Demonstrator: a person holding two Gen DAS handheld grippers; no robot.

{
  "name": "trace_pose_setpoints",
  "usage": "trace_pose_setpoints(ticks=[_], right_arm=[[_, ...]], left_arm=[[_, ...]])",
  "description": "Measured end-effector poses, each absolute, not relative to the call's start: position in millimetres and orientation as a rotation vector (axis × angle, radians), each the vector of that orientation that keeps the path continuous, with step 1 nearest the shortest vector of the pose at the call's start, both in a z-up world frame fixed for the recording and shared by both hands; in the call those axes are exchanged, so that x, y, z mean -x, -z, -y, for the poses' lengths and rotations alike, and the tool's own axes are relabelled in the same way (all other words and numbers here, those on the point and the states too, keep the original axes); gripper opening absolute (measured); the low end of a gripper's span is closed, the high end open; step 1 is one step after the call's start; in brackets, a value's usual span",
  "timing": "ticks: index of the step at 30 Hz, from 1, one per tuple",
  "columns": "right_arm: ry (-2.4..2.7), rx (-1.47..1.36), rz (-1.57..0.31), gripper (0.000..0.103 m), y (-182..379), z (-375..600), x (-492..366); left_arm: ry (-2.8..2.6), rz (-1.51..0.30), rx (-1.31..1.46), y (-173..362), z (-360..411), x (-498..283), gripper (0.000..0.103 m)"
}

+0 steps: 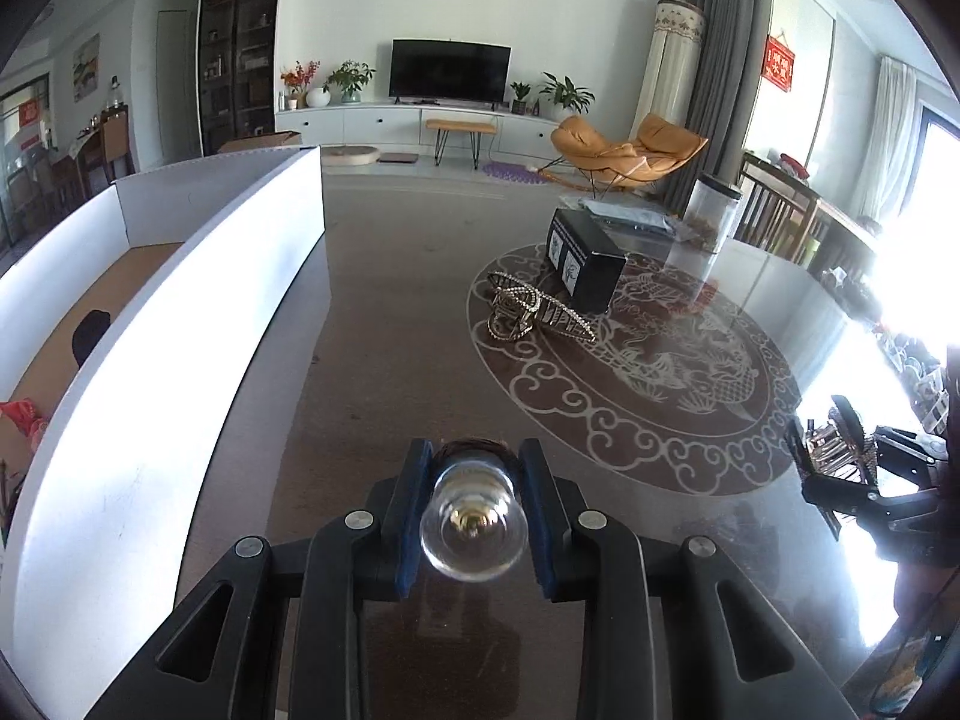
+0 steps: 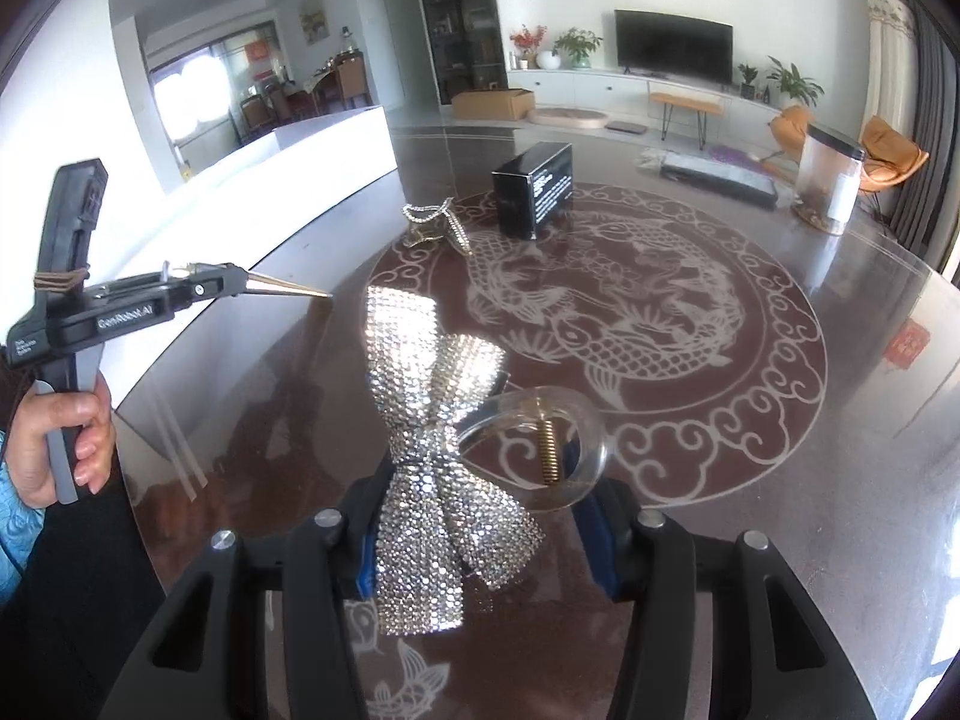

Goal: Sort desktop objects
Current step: 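Grasp the clear round spring clip with the left tool while the right tool grasps the rhinestone bow clip, then carry both clips over the box and open both tools to drop them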

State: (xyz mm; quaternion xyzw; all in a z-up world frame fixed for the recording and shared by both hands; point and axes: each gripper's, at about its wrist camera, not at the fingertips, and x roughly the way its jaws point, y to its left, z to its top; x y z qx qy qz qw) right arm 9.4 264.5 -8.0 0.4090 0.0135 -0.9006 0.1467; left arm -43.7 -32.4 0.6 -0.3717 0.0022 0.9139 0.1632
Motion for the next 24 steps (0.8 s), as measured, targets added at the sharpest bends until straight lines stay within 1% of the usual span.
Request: trace_pose_setpoints(ticks=[7, 11, 14, 16, 19, 21, 24], right_arm=[[2.576, -1.120, -0.016, 0.052, -7.3, -248.3, -6.7], [2.550, -1.068, -0.029, 0.052, -19.3, -231.4, -8.7], [2.519, -1.028, -0.081, 0.052, -32.9, -211.2, 1.1], [2.493, -0.986, -0.113, 0.052, -47.2, -192.8, 12.6], [2.441, -0.903, -0.102, 0.052, -76.1, -154.8, 36.2], [2.392, -0.841, -0.081, 0.052, -98.2, -118.9, 54.7], [2.295, -0.784, -0.070, 0.052, -121.6, -55.0, 81.1]], left_arm=[[-2.636, 0.075, 1.002, -17.3, 49.6, 17.8, 0.029], [-2.663, 0.194, 0.960, -35.7, 68.9, -1.0, 0.029], [-2.701, 0.287, 0.887, -66.1, 93.0, -13.6, 0.029], [-2.735, 0.324, 0.827, -94.5, 117.0, -17.5, 0.029], [-2.812, 0.333, 0.788, -128.4, 158.4, -11.8, 0.029], [-2.860, 0.346, 0.799, -141.3, 190.0, -2.4, 0.029], [-2.922, 0.374, 0.906, -141.3, 240.3, 22.1, 0.029]])
